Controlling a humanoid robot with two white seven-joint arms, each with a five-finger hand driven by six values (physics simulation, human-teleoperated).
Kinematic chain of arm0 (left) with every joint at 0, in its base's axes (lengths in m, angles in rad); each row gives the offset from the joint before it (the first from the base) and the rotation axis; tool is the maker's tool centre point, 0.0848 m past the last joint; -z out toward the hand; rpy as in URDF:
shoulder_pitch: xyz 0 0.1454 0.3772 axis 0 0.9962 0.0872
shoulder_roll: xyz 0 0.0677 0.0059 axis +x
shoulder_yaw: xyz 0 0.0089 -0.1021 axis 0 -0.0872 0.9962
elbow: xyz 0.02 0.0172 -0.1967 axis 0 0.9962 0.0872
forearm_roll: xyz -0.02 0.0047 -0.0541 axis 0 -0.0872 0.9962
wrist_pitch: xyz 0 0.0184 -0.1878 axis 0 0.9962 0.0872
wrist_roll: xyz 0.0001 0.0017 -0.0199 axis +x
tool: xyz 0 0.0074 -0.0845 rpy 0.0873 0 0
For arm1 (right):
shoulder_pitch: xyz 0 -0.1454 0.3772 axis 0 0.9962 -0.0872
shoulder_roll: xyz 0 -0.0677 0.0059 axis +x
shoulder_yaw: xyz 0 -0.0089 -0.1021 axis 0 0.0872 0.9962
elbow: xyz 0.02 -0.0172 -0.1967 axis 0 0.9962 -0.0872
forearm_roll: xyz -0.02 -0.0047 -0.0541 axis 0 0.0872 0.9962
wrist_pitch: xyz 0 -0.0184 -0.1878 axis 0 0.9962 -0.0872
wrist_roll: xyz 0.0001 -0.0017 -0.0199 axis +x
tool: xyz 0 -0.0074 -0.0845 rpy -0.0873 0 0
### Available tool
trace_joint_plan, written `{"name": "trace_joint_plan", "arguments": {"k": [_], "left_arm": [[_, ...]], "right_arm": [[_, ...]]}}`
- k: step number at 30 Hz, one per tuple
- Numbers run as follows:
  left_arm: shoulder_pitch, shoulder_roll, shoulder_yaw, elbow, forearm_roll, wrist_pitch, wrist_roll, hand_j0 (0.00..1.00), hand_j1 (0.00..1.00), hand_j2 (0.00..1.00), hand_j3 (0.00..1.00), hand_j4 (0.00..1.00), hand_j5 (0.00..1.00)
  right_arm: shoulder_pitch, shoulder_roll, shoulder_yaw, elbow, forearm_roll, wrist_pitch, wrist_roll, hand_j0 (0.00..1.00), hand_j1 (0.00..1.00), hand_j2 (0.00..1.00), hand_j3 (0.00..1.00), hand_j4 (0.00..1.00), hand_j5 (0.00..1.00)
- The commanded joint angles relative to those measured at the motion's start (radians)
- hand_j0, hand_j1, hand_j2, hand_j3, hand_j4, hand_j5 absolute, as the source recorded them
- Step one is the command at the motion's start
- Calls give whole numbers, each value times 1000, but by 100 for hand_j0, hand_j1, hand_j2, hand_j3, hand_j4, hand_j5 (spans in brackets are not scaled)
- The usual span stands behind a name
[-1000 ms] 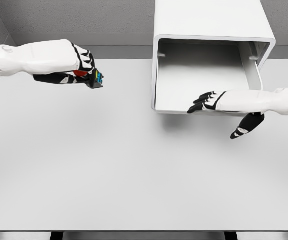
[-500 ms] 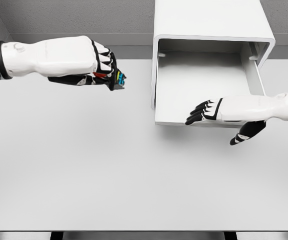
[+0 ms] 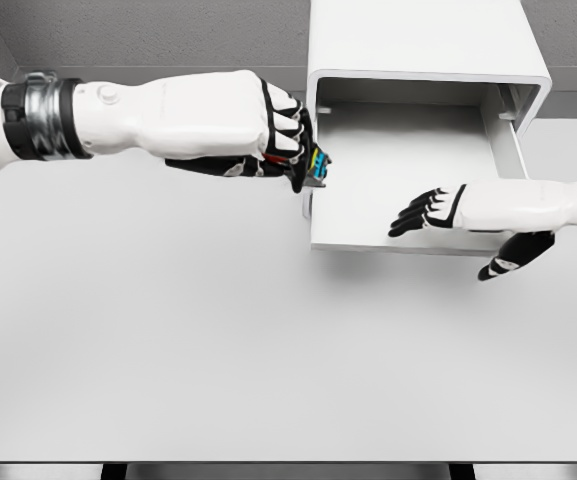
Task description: Slide open multi-storey tabletop storage cabinets and put open load switch and slide close multi-storey tabletop storage cabinets
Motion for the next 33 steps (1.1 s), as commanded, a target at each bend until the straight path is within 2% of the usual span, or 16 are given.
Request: {"name": "trace_joint_plan", "arguments": {"k": [1, 7, 9, 14, 26, 33], "left_arm": [[-2, -33, -2, 5, 3, 5, 0, 43, 43, 43, 43, 43, 43], [-8, -151, -17, 98, -83, 5, -3, 43, 43, 43, 43, 43, 43], [-11, -182, -55, 146, -110, 5, -5, 43, 43, 43, 43, 43, 43], [-9, -265, -60, 213, -161, 5, -5, 43, 43, 43, 43, 43, 43], [-18, -303, -78, 267, -176, 5, -6, 43, 43, 43, 43, 43, 43], [-28, -372, -94, 403, -253, 5, 0, 43, 43, 43, 43, 43, 43]], "right_arm": [[0, -22, -3, 0, -29, 3, 0, 100, 100, 100, 100, 100, 100], [0, -61, -3, -3, -39, 3, 0, 100, 100, 100, 100, 100, 100], [-2, -63, -3, -3, -39, 3, 0, 100, 100, 100, 100, 100, 100], [-2, -78, -3, -2, -39, 3, 0, 100, 100, 100, 100, 100, 100], [-2, -109, -4, -2, -39, 3, 0, 100, 100, 100, 100, 100, 100], [-2, -104, -3, -5, -39, 3, 0, 100, 100, 100, 100, 100, 100]]}}
